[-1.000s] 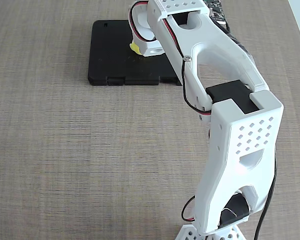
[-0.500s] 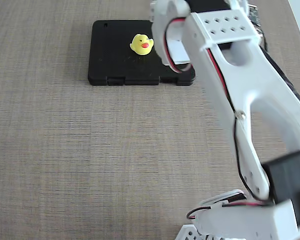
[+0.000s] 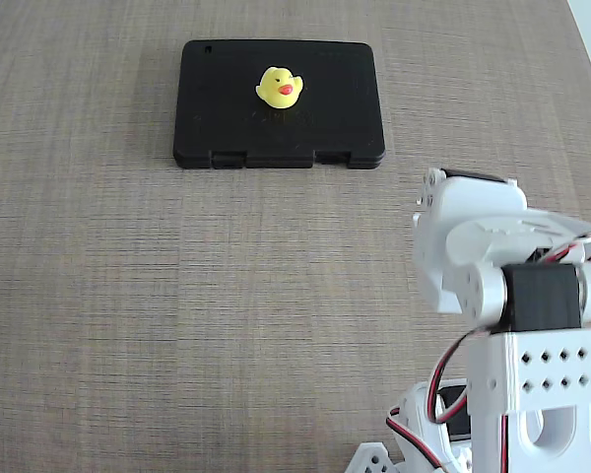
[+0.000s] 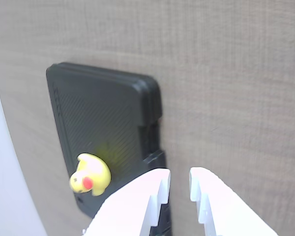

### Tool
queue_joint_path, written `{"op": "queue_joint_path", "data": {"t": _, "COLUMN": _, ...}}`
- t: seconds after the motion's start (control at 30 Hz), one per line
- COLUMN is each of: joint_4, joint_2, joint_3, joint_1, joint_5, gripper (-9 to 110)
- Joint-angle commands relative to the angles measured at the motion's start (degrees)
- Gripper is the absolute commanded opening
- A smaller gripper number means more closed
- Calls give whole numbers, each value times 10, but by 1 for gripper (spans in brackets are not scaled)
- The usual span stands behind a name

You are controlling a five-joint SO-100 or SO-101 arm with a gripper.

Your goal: Grasp a duck and put it on the black surface.

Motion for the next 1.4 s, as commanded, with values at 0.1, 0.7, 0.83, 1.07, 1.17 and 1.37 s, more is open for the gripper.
{"op": "queue_joint_path", "data": {"t": 0.1, "joint_4": -5, "joint_2": 132, "joint_3": 71, "joint_1": 33, "joint_5": -4, "gripper": 3}}
{"op": "queue_joint_path", "data": {"t": 0.7, "joint_4": 4, "joint_2": 270, "joint_3": 208, "joint_1": 28, "joint_5": -3, "gripper": 0}}
{"op": "queue_joint_path", "data": {"t": 0.83, "joint_4": 4, "joint_2": 269, "joint_3": 208, "joint_1": -4, "joint_5": -2, "gripper": 0}}
{"op": "queue_joint_path", "data": {"t": 1.07, "joint_4": 4, "joint_2": 269, "joint_3": 208, "joint_1": -7, "joint_5": -2, "gripper": 0}}
{"op": "queue_joint_path", "data": {"t": 1.17, "joint_4": -3, "joint_2": 270, "joint_3": 210, "joint_1": -7, "joint_5": -2, "gripper": 0}}
{"op": "queue_joint_path", "data": {"t": 1.37, "joint_4": -3, "joint_2": 270, "joint_3": 210, "joint_1": -7, "joint_5": -2, "gripper": 0}}
